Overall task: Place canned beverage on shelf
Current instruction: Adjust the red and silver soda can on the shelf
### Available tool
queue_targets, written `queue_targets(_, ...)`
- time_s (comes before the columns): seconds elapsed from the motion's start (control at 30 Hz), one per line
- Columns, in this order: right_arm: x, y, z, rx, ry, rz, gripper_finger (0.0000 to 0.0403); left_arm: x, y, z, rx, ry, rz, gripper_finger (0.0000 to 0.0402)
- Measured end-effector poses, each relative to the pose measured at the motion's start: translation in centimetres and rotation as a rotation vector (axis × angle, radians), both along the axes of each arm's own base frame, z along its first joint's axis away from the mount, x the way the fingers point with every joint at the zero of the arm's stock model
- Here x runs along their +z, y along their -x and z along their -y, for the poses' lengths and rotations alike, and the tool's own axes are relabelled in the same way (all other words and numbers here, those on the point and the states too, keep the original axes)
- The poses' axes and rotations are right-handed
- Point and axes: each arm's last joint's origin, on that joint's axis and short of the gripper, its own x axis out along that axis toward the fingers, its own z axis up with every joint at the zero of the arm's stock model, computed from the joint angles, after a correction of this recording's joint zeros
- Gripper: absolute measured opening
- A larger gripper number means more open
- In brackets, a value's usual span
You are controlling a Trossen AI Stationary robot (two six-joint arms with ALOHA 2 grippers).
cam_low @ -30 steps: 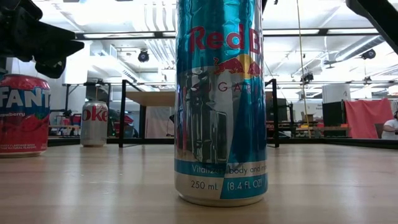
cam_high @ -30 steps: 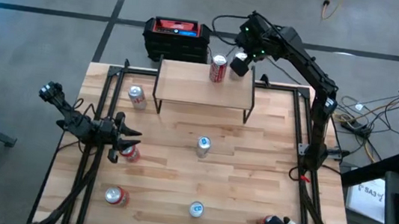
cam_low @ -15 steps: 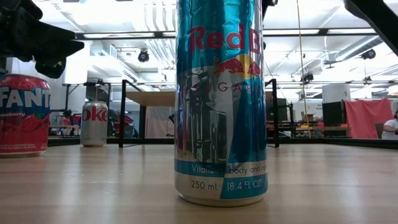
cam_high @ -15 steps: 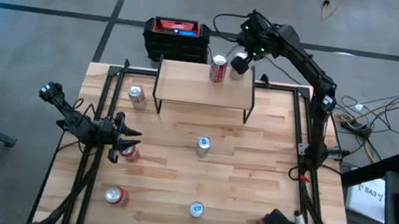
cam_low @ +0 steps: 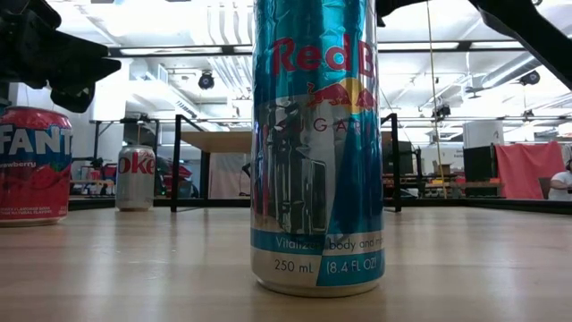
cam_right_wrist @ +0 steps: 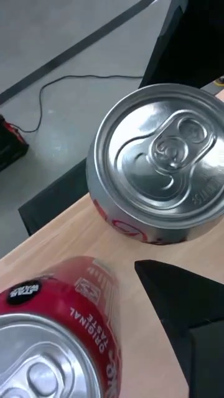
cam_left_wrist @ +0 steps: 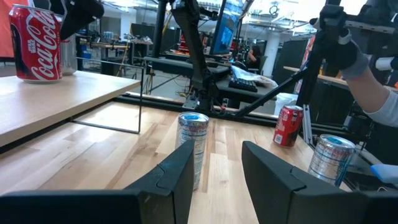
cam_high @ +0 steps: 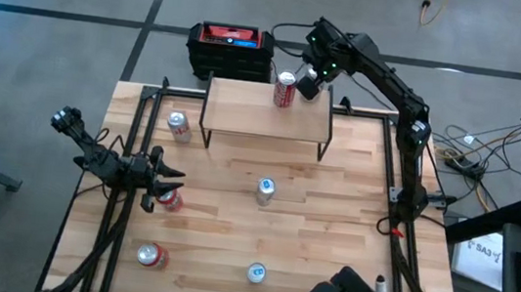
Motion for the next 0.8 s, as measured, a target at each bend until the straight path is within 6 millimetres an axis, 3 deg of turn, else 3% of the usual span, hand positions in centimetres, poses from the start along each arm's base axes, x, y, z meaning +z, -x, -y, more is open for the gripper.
queue_targets(0.2, -0.07, 0.10, -0.09, -0.016, -0.015, -0.005, 0.0392, 0.00, 0.00, 0.00, 0.000, 0.000, 0.000, 0.0118)
queue_targets(0.5, -0.05, 0.06, -0.08, -0.042, -0.028, 0.014, 0.0301, 0.00, 0.00, 0.00, 0.000, 0.000, 0.000, 0.0118)
queue_targets(0.8, -0.09, 0.28, -0.50, -0.003, -0.068, -0.004, 0.0313, 0.00, 0.00, 0.00, 0.000, 0.000, 0.000, 0.0118)
